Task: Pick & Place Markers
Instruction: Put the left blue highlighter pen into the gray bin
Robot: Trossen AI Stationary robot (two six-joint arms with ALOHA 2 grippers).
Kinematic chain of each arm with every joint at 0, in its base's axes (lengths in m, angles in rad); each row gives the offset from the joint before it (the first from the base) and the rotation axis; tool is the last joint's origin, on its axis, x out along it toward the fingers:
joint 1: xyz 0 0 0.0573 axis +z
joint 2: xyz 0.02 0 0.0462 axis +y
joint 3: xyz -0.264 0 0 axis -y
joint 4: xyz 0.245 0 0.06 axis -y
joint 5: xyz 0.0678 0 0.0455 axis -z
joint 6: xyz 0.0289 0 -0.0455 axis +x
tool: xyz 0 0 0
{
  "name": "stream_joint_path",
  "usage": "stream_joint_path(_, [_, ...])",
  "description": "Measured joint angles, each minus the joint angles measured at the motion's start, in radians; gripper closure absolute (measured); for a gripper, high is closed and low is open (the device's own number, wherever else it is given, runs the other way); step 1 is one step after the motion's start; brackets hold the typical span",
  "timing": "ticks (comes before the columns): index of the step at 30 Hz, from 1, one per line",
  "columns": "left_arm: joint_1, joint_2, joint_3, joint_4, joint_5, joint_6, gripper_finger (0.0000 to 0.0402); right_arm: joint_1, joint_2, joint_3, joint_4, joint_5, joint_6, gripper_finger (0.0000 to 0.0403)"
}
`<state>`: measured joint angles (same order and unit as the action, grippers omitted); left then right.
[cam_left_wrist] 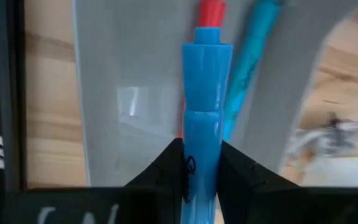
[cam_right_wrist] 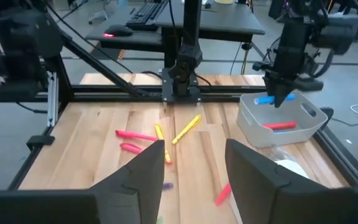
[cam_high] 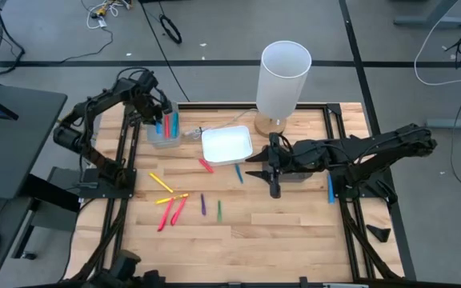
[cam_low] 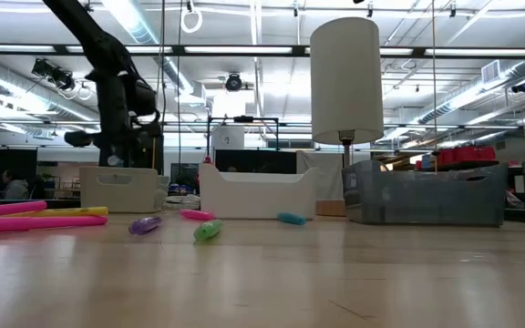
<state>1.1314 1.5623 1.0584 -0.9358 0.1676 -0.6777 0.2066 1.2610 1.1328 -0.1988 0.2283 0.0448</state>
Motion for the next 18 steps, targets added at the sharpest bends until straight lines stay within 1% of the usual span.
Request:
stream_joint_path(10, [-0.042,0.108,0.0,0.076,-0.134,0.02,0.0332,0.0,0.001,0.0,0.001,0.0,-0.003,0.0231])
stream_joint_path(16, [-0.059,0.135,0.0,0.091,-0.145,0.012,0.0332,0.0,0.001,0.0,-0.006,0.023,-0.015,0.0231])
stream_joint_path(18, [-0.058,0.134,0.0,0.091,-0.146,0.01,0.0323,0.0,0.001,0.0,-0.007,0.023,-0.015,0.0231])
